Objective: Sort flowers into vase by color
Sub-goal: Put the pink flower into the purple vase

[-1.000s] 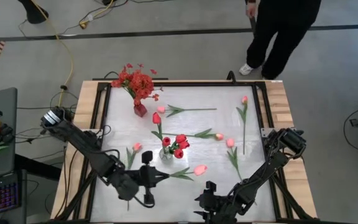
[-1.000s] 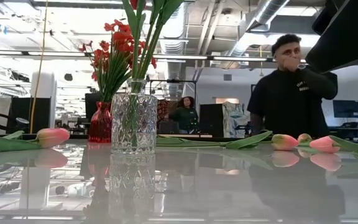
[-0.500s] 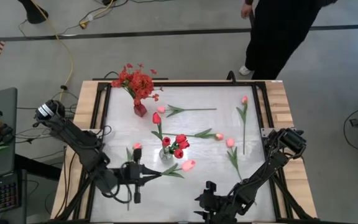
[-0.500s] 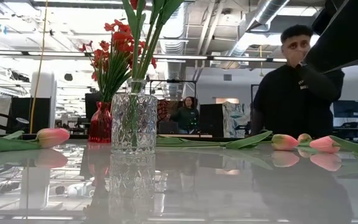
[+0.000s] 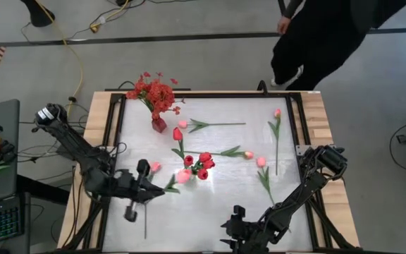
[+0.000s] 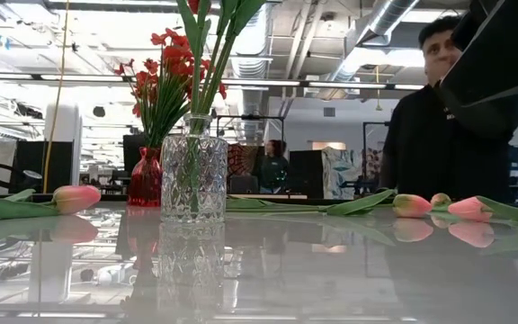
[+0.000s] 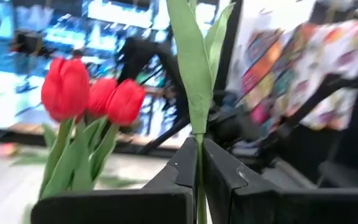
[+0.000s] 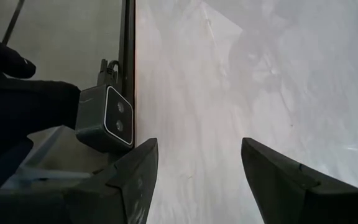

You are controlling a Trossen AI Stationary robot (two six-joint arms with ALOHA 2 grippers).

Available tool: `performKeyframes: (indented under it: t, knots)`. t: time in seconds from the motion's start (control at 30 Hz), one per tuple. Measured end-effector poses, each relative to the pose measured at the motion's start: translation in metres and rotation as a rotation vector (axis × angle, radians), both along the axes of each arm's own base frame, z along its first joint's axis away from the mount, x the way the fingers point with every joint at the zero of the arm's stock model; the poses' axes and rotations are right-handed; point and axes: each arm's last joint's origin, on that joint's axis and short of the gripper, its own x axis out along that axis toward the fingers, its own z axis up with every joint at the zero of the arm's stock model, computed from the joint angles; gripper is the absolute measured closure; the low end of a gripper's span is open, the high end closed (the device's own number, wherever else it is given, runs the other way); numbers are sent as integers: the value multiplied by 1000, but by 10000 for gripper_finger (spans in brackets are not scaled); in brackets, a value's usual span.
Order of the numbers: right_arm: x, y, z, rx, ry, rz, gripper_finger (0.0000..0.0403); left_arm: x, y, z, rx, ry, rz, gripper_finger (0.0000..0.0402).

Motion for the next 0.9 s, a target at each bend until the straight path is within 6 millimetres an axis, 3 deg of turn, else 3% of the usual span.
performKeyframes:
  t: [0.43,0.6,0.9]
  knots:
    - [3,-3,0,-4,3,-9,145,-42,35,-9,-34,-161,-74,401]
    - [4,-5,0,-3,3,-16,145,-50,43,-10,-16,-194,-91,401]
    - [8,-9,0,-3,3,-28,145,-57,50,-30,-35,-168,-108,401]
